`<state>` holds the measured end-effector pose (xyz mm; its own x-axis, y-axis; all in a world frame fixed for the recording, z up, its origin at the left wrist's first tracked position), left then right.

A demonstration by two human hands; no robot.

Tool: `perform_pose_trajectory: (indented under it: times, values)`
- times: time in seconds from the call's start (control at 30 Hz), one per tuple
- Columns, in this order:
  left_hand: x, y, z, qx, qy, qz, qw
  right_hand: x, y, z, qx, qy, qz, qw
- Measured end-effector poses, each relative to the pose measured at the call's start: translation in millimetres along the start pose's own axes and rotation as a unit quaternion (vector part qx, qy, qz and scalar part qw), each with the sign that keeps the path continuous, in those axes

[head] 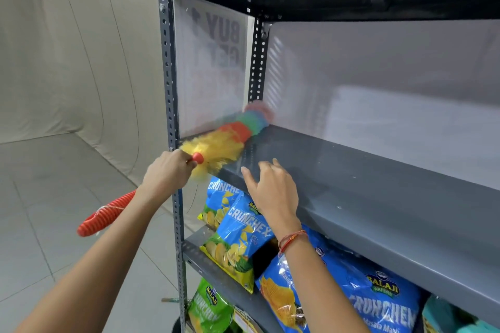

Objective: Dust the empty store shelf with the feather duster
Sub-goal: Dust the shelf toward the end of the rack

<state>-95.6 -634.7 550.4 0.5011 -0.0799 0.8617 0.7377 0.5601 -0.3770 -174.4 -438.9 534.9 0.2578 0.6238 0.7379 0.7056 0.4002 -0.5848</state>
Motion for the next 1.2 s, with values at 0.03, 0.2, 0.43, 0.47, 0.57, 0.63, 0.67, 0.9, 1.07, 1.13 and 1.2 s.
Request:
perform_pose_trajectory:
  times: [0.03, 0.2, 0.43, 0.47, 0.57, 0.63, 0.67, 0.9, 1.07, 1.13, 1.2]
  values:
    - [-2.4, 3.0, -0.1, -0.003, 0.007, -0.007, 1.000, -0.4, 0.0, 0.2, 0.004, 0.003, -0.004, 1.000]
    - [8.9, 0.4, -10.1, 0.049, -0.056, 0.026, 0.997, -1.3, 0.0, 2.1, 0.002, 0.024, -0.026, 0.999]
    - [16.4, 3.5, -7.6, 0.041, -0.014, -0.072, 0.996, -0.8, 1.4, 1.3, 0.002, 0.019, -0.016, 1.000]
    - [17.9, 1.6, -7.8, 0.068, -0.022, -0.067, 0.995, -0.2, 2.0, 1.3, -0.001, 0.017, -0.015, 1.000]
    - [22.7, -2.7, 1.7, 0.091, -0.082, -0.011, 0.992, 2.8, 3.5, 1.0, -0.006, 0.003, -0.005, 1.000]
    - [21.4, -0.1, 10.7, 0.058, -0.084, 0.001, 0.995, 3.8, 4.7, 1.1, -0.006, -0.003, -0.001, 1.000]
    - [20.5, 2.6, 14.0, 0.042, -0.078, -0.003, 0.996, 4.3, 4.4, 1.4, -0.005, -0.005, 0.001, 1.000]
    - [40.5, 3.3, -14.2, 0.140, -0.069, -0.050, 0.987, 3.6, 4.4, 2.5, -0.006, 0.000, 0.005, 1.000]
    - [33.7, -1.6, -12.2, 0.139, -0.100, -0.017, 0.985, 2.4, 4.2, 1.9, -0.010, 0.003, 0.000, 1.000]
    - [18.0, -0.3, -6.5, 0.120, -0.086, -0.013, 0.989, 3.1, 4.9, 1.5, -0.014, 0.001, 0.001, 1.000]
    - [6.4, 0.2, -2.8, 0.114, -0.075, -0.001, 0.991, 4.7, 5.8, 1.0, -0.015, -0.005, 0.006, 1.000]
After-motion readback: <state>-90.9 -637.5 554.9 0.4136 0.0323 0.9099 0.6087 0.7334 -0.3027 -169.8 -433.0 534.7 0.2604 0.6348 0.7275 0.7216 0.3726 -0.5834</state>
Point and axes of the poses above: each hand's wrist, its own y-axis away from the middle knuckle, its own x-axis out of the back of the hand, z = x × y, the point moved 2 cm from there along -y, towards the middle knuckle, and after that the axes turned 1 degree about -x, right-handed, at the moved point
